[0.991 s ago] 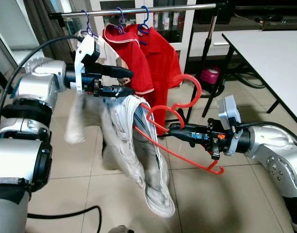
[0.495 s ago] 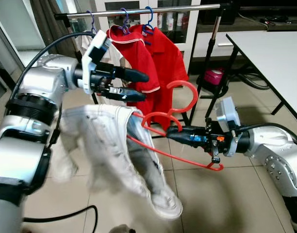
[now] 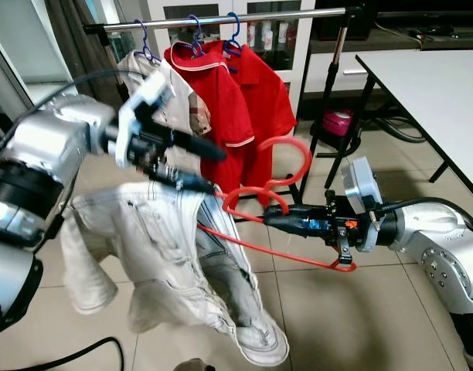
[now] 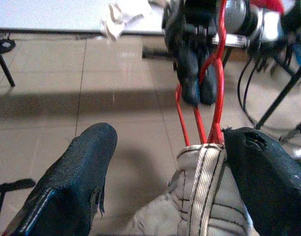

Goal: Hang hanger

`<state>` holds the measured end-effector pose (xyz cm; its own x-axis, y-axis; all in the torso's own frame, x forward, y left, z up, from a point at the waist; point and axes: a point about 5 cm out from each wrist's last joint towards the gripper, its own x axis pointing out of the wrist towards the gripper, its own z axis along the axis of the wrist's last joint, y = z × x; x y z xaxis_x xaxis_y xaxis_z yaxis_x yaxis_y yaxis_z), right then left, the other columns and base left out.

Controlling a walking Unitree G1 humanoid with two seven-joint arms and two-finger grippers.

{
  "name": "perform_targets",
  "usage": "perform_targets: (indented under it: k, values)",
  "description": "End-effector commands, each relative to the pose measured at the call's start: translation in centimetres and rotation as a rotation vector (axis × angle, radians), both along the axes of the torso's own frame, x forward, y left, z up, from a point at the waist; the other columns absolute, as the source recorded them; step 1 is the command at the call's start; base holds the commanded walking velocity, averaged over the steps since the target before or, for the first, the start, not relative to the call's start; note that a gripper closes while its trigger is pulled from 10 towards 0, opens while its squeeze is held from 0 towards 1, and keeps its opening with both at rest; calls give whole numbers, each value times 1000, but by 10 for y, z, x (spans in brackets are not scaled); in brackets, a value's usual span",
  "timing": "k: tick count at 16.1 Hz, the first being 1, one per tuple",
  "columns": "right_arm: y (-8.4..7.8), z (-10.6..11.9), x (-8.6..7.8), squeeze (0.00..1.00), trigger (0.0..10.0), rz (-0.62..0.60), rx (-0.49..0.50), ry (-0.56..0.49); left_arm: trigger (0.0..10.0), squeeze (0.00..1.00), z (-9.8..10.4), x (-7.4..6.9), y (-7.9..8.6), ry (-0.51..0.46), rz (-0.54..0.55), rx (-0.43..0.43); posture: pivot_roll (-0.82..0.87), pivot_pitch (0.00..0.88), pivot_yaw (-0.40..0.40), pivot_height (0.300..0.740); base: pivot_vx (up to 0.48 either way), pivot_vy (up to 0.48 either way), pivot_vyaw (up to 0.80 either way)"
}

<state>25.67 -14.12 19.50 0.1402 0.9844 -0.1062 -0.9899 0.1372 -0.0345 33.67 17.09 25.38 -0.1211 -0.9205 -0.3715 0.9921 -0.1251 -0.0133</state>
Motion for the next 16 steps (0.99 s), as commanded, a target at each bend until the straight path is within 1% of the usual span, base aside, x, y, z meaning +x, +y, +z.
perform_targets:
  k: [1, 2, 5, 6, 7, 8, 9, 10, 11, 12, 16]
  values:
    - [4, 17, -1, 0, 10000, 36, 48, -81, 10000, 0, -8, 0, 5, -17, 3, 80, -79, 0, 97, 740, 0, 0, 0]
    - [4, 17, 0, 0, 10000, 38, 48, -83, 0, 0, -15, 3, 6, -105, -17, 141, -78, 0, 96, 740, 0, 0, 0]
    - [4, 17, 0, 0, 10000, 40, 46, -84, 0, 0, -14, 3, 4, -98, -17, 133, -79, 0, 95, 740, 0, 0, 0]
    - [4, 17, 1, 0, 10000, 41, 45, -85, 0, 0, -14, 3, 5, -93, -23, 147, -79, 0, 94, 740, 0, 0, 0]
    - [4, 17, 1, 0, 10000, 41, 44, -85, 0, 0, -12, 2, 3, -84, -27, 124, -79, 0, 94, 740, 0, 0, 0]
    - [5, 16, 1, 0, 10000, 40, 42, -84, 0, 0, -8, 3, 0, -87, -27, 69, -79, 0, 94, 740, 0, 0, 0]
    - [5, 16, 1, 0, 10000, 40, 42, -84, 0, 0, -8, 3, 0, -87, -27, 69, -79, 0, 94, 740, 0, 0, 0]
    - [5, 16, 2, 0, 10000, 38, 43, -83, 4824, 0, -4, 4, -1, -96, -21, 38, -77, 0, 91, 740, 0, 0, 0]
    - [5, 16, 2, 0, 10000, 37, 43, -82, 10000, 0, -2, 5, -1, -86, -15, 27, -77, 0, 91, 740, 0, 0, 0]
    - [5, 16, 2, 0, 10000, 36, 44, -82, 10000, 0, 0, 3, -1, -64, -14, 25, -77, 0, 91, 740, 0, 0, 0]
    - [5, 16, 3, 0, 10000, 32, 46, -84, 10000, 0, -7, -1, 2, -48, -33, 86, -76, 0, 92, 740, 0, 0, 0]
